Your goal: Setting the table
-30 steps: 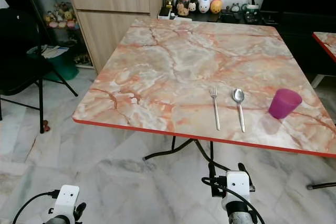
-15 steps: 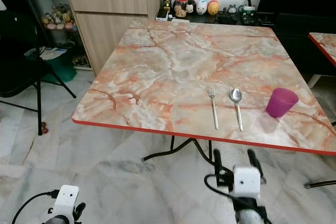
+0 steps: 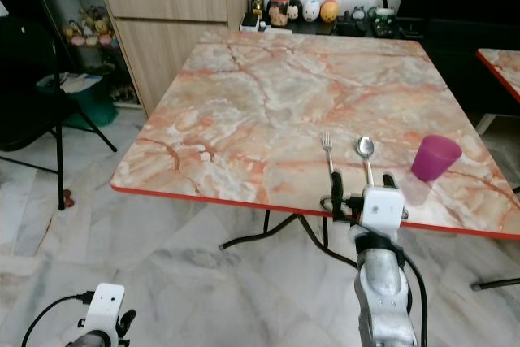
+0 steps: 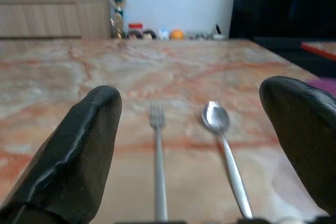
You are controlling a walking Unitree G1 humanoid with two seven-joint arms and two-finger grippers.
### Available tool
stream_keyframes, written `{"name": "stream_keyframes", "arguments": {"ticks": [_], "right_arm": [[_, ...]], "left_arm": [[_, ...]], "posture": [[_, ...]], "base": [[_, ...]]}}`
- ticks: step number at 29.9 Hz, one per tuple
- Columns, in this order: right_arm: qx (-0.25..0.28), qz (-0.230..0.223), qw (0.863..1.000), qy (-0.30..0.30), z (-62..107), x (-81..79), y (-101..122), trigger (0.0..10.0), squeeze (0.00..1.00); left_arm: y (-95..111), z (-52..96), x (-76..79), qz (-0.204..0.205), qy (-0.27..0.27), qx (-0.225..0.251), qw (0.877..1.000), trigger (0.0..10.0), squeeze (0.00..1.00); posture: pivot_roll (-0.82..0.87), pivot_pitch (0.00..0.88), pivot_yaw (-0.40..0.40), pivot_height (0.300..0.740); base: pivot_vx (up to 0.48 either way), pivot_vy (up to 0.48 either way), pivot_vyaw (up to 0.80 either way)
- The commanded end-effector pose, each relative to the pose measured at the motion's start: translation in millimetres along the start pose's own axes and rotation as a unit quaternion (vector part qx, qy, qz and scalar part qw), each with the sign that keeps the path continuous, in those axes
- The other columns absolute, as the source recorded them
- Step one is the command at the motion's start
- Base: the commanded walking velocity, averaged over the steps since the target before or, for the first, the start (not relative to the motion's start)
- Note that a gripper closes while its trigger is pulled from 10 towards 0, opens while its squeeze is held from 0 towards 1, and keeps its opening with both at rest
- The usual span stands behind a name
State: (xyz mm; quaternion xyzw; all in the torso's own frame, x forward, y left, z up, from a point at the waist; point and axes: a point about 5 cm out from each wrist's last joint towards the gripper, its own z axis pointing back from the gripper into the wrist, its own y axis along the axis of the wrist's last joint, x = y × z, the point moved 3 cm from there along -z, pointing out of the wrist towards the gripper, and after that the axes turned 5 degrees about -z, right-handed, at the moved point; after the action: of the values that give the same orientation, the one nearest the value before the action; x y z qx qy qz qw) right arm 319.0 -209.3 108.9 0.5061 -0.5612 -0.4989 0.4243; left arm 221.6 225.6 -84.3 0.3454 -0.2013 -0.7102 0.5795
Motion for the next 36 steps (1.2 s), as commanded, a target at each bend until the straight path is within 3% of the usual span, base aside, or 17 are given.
{"name": "stream_keyframes", "arguments": {"ticks": [1, 27, 36], "right_arm": [[-0.021, -0.002, 1.0, -0.007, -0.6, 2.0, -7.1, 10.0, 0.0], [-0.041, -0.009, 0.999, -0.007, -0.4, -1.3, -15.2, 10.0, 0.0], [-0.045, -0.008, 0.999, -0.004, -0.2, -3.0, -16.4, 10.0, 0.0]], "left_arm": [[-2.6, 0.7, -0.7, 0.001, 0.003, -0.004, 1.0, 10.0, 0.0], [-3.2, 1.3, -0.6, 0.002, 0.006, -0.001, 1.0, 10.0, 0.0], [-4.8, 1.5, -2.2, 0.001, 0.008, -0.005, 1.0, 10.0, 0.0]], "posture": [[-0.02, 0.0, -0.018, 0.74], [-0.02, 0.0, -0.019, 0.74], [-0.02, 0.0, -0.018, 0.74]], "base": [[0.0, 0.0, 0.0], [0.292, 0.0, 0.0], [0.0, 0.0, 0.0]]}}
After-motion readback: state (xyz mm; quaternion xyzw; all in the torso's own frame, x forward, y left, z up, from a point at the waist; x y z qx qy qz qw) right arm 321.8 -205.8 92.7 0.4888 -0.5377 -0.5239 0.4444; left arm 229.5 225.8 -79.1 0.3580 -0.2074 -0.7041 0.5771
